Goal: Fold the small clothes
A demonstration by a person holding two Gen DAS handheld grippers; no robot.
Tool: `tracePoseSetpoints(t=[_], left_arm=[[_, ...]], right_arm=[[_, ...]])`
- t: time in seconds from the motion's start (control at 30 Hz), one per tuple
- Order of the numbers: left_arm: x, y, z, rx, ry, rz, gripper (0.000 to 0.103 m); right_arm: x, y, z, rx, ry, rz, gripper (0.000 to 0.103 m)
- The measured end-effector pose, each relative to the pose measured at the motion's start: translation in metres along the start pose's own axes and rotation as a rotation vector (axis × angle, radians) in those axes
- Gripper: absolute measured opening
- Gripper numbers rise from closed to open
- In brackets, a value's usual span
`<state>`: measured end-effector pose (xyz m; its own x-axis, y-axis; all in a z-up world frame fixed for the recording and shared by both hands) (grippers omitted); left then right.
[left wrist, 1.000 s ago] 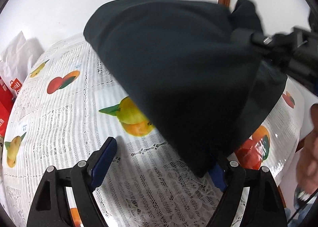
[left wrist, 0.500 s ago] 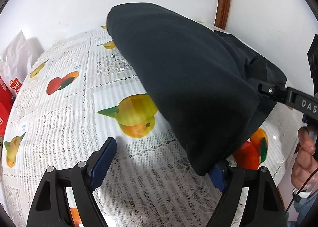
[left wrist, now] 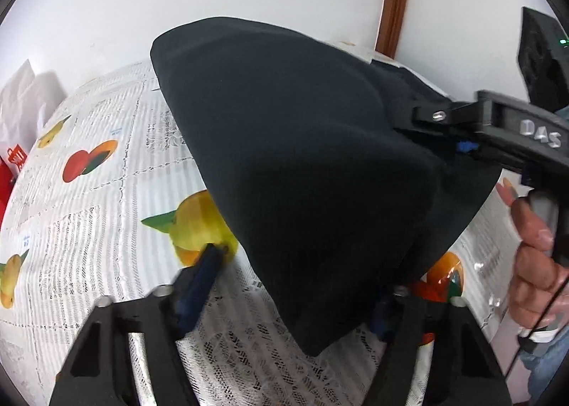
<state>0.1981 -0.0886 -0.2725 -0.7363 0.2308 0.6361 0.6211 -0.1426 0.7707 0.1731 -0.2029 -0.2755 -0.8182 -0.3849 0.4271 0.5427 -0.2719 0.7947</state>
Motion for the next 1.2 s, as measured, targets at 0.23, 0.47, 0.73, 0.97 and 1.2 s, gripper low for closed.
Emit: tracePoseSetpoints(t=[0.23,0.47,0.73,0.97,1.2], left_arm=[[0.001,0.007,0.014,0.04,0.023,-0.013,0.025],[0.004,0.011,0.051,0.095,0.065,-0.027,0.021],[0.009,0.008,0.089,0.187,0.056,-0.03,0.023],[-0.009,0.016,0.06,0.139,0.009,-0.035,0.08],[-0.029,0.017,0.059,0.086,0.139,0.004,0.066]], right_arm=[[-0.037,-0.005,0.009,0.102,-0.03,0.037,0.013],[-0.063,-0.006,0.035,0.183,-0.032,0.066,0.012],[-0.088,-0.005,0.063,0.184,-0.002,0.083,0.012],[-0.083,-0.003,0.059,0.145,0.018,0.089,0.012],[-0.062,0.01,0.056,0.085,0.068,0.025,0.012]])
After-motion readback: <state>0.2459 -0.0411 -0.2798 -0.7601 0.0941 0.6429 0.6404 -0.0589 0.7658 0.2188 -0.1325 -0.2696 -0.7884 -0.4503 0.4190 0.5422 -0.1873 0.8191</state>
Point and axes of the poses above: each gripper's, at about its wrist camera, not at the fingertips, and x roughly against the way its jaws point, z to its left, y to its top, the point moved 10 cm from there along -x, roughly the way its jaws point, and after that the axes turned 10 degrees about -z, right-handed, at the moved point
